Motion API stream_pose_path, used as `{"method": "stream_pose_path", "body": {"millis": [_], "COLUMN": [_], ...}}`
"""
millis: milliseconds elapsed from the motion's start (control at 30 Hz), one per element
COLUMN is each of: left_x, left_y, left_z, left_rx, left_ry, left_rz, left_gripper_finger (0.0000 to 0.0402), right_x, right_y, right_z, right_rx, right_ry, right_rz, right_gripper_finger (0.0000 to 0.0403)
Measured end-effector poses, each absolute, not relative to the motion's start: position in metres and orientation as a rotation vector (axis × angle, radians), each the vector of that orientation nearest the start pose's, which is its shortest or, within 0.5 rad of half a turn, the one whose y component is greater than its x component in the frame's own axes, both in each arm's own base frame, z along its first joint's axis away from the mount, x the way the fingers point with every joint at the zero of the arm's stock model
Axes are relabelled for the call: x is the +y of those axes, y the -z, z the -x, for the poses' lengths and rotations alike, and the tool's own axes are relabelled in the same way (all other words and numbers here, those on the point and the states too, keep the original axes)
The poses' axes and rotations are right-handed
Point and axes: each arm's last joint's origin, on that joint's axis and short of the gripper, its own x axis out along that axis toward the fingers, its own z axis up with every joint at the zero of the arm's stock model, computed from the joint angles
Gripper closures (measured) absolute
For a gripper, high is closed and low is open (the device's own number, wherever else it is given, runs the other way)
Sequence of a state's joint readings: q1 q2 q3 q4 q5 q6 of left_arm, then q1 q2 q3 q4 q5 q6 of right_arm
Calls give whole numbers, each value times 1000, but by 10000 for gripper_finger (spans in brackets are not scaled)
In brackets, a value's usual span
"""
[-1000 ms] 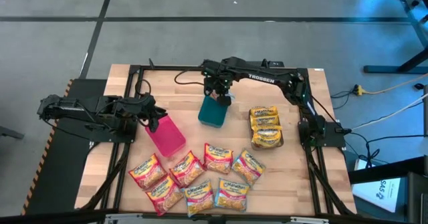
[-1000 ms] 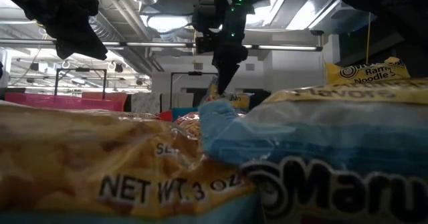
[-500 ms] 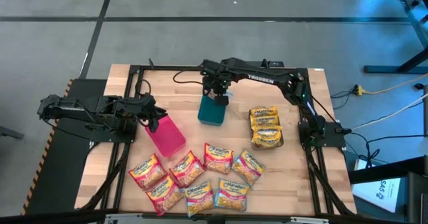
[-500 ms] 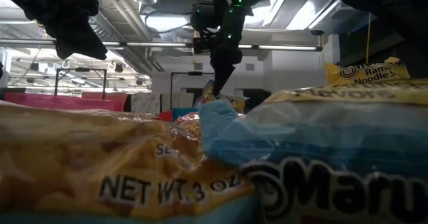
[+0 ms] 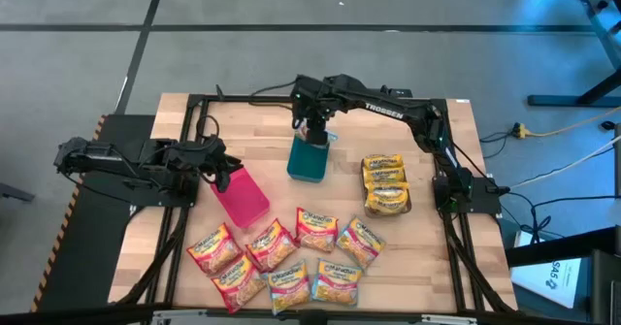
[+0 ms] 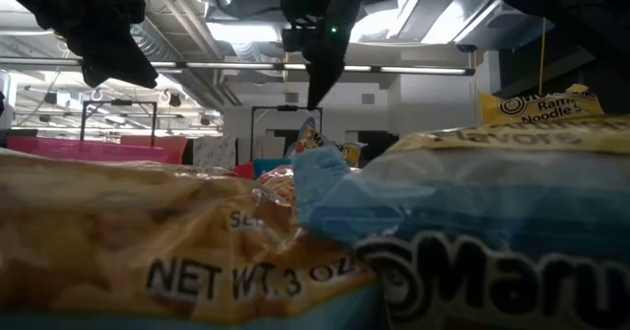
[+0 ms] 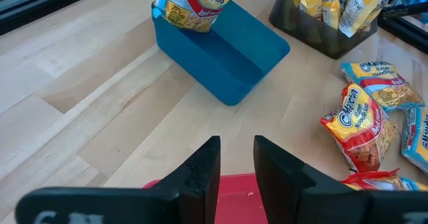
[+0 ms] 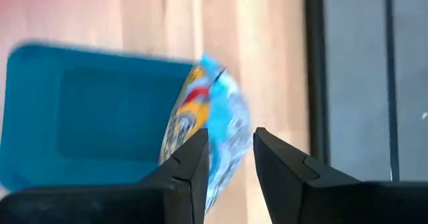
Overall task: Sort Maruchan noodles
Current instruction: Put the blue noodle pack into the blue bin
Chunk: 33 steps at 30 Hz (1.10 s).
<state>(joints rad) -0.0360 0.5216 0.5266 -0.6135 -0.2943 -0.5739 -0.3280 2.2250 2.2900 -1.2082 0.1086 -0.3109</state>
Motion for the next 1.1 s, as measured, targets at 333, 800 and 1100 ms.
{"method": "stream_pose_path", "body": {"millis": [333, 800, 1100], "left_x": [4, 4, 4], "left_y": [-242, -242, -242], "left_z": [-114, -114, -114], "left_rx": [511, 511, 511], "left_ry": [-414, -414, -414], "left_rz": [453, 453, 452], "left_gripper_finger": [317, 317, 317], "right_x": [-156, -157, -157], "right_y": [-282, -248, -240], "right_z": [-445, -456, -457], "right_rx": [1219, 1290, 1313], "right_ry": [219, 164, 139], "right_rz": [163, 131, 112], "right_gripper_finger": [327, 345, 345]}}
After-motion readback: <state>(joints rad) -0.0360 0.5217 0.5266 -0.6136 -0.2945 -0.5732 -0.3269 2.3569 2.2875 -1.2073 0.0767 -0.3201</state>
